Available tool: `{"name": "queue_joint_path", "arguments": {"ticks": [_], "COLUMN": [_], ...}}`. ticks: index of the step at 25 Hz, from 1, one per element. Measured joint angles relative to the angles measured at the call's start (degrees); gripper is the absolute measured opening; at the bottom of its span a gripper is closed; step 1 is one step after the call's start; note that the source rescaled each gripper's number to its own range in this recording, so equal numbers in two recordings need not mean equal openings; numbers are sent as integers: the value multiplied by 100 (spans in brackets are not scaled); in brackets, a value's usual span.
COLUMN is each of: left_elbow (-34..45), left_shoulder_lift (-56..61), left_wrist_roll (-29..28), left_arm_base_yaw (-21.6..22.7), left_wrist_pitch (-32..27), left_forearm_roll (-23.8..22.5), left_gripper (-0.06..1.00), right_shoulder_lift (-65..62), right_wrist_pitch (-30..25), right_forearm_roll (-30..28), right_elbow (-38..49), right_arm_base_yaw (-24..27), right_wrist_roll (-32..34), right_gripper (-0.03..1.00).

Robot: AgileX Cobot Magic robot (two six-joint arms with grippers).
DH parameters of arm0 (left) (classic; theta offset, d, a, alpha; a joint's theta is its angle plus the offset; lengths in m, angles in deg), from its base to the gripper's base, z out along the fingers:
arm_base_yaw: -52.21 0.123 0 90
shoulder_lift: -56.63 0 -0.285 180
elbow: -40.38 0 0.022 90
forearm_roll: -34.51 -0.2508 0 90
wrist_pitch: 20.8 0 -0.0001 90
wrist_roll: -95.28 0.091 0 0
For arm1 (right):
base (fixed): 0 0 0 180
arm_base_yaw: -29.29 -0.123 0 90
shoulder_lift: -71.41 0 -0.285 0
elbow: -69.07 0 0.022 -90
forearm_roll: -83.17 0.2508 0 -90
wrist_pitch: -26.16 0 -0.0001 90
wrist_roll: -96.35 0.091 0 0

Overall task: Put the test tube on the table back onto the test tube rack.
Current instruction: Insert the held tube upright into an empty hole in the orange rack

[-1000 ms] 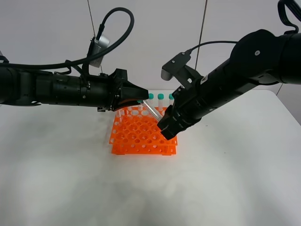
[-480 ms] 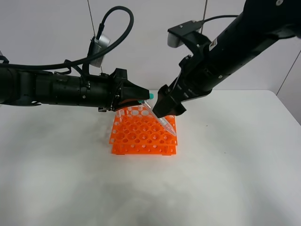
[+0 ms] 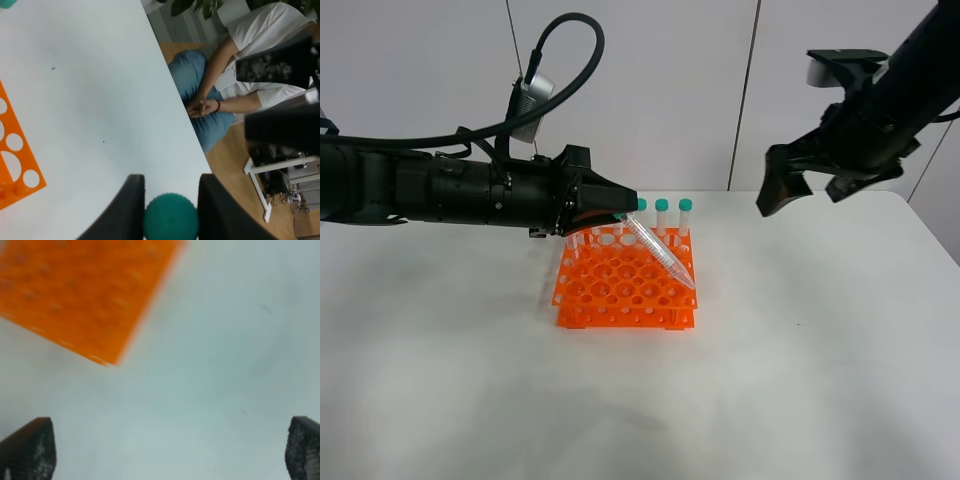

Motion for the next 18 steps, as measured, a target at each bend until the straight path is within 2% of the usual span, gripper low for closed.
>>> {"name": "queue_joint_path", "arguments": {"ticks": [5,8,13,18], "left_elbow": [0,0,0,0], "left_shoulder_lift": [0,0,0,0], "left_wrist_roll": [-4,-4,-4,-4], "left_arm_base_yaw": [0,0,0,0], "left_wrist_pitch": [0,0,-5,-5], "left_forearm_roll": [0,0,0,0], "left_gripper": [0,0,0,0], "right_shoulder_lift": [11,-4,-235,-1060], "right_wrist_pitch": [-528,-691,-692,-693], "right_forearm_roll": [-276,-325,-332,-332], "right_elbow": [0,0,66,946], "right_arm_base_yaw": [791,1048,1099,1099], "right_wrist_roll": [561,653,711,678], "right_gripper": [100,100,100,100]}}
